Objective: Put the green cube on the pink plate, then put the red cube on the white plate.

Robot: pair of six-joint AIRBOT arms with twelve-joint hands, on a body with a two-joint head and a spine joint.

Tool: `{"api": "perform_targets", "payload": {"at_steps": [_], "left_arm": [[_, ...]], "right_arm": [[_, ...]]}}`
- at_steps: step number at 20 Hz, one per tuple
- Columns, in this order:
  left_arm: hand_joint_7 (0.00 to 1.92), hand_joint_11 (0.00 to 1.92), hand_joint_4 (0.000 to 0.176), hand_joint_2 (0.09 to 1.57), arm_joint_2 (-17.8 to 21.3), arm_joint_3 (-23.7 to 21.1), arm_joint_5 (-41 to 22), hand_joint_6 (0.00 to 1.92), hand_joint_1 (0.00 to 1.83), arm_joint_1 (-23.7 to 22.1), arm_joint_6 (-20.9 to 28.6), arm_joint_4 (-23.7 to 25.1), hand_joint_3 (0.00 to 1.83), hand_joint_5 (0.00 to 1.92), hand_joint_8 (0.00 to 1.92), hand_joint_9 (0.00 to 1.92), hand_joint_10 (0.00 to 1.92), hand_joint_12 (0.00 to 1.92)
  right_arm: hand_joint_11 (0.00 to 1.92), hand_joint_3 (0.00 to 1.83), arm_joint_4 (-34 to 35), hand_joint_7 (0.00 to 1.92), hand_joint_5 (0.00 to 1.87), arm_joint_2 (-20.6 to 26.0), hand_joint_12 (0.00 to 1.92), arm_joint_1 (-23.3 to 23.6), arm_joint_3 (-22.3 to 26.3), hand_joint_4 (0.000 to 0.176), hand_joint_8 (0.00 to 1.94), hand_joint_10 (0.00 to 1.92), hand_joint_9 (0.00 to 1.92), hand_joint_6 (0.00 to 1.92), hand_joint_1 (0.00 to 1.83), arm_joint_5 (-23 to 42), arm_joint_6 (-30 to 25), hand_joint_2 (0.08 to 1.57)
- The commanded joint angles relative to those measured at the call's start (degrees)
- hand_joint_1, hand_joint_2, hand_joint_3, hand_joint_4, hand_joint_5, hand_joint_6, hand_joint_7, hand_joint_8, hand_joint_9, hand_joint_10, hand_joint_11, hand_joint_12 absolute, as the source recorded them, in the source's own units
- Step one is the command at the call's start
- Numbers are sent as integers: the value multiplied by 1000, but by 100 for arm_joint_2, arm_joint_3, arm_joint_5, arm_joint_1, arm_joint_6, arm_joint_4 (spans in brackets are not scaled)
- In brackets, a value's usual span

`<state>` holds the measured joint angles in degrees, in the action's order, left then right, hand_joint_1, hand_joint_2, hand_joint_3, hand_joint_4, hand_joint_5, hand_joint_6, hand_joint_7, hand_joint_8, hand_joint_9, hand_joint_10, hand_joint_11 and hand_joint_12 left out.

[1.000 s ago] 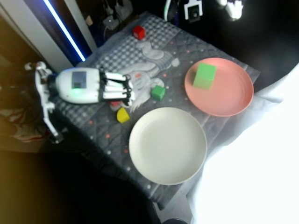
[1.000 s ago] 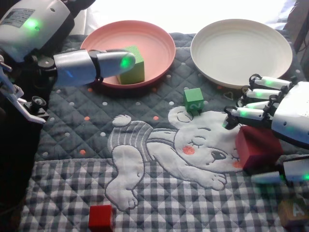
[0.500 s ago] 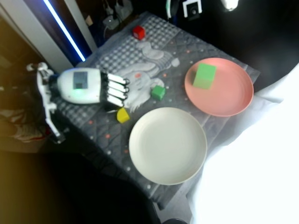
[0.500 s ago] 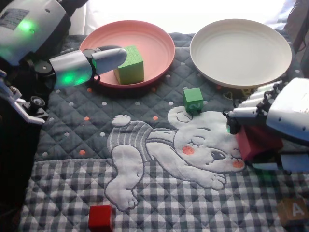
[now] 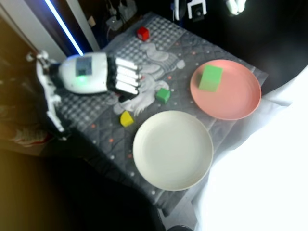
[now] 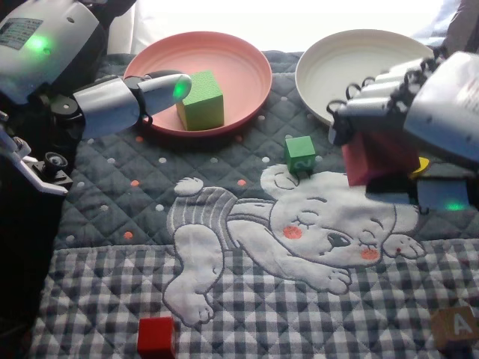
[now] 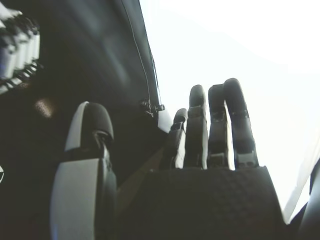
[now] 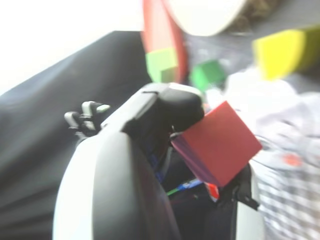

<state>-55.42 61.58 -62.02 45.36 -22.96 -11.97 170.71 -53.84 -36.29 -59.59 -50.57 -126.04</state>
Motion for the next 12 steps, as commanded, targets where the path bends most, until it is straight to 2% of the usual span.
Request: {"api": "perform_targets", "payload": {"at_steps": [1,2,3,4,5,7,8,9,11,12], "left_arm": [[308,0,90,1133,39,-11,-764,2,380,-53,17,52,0,47,3,71,583,1354],[314,0,84,1133,40,-17,-794,0,375,-53,17,63,0,59,3,88,548,1344],[314,0,84,1133,40,-21,-804,0,375,-53,17,70,0,59,3,88,548,1344],[314,0,84,1127,40,-30,-836,1,376,-58,17,92,0,68,2,94,527,1378],[319,0,61,1139,40,-44,-896,0,390,-69,17,125,0,77,1,132,441,1365],[324,0,56,1137,41,-67,-1006,0,374,-72,17,165,0,80,1,161,392,1348],[344,0,39,1130,47,-79,-1057,4,360,-71,17,186,0,91,8,192,392,1346],[356,0,29,1134,53,-102,-1149,1,331,-70,17,250,1,92,11,214,401,1365],[360,0,25,1139,54,-134,-1257,1,329,-115,17,366,3,92,12,218,403,1363],[356,0,0,1168,54,-151,-1322,3,358,-117,17,400,8,90,8,220,399,1279]], "right_arm": [[585,0,165,855,784,11,1823,134,-52,0,1265,1486,739,1214,1355,-699,12,1196],[565,0,165,850,850,-38,1814,267,-166,0,1270,1494,732,1095,1356,-695,12,1186],[565,0,165,850,850,-55,1814,316,-209,0,1270,1494,732,1095,1356,-692,12,1186],[612,1,165,835,807,-103,1725,424,-327,0,1271,1470,751,1177,1355,-686,12,1190],[391,5,166,771,815,-170,1782,525,-478,0,1385,1531,638,1228,1338,-672,12,1218],[387,2,166,758,817,-279,1777,679,-682,0,1396,1540,629,1239,1337,-543,12,1223],[455,0,165,763,817,-333,1743,753,-776,0,1395,1507,678,1218,1342,-463,12,1215],[487,0,165,775,783,-440,1638,863,-971,0,1361,1466,708,1285,1344,-326,11,1212],[441,1,165,787,777,-518,1637,1006,-1203,0,1350,1481,688,1298,1343,-110,11,1215],[451,0,165,836,760,-587,1714,1091,-1333,0,1300,1480,714,1272,1350,19,11,1205]]}}
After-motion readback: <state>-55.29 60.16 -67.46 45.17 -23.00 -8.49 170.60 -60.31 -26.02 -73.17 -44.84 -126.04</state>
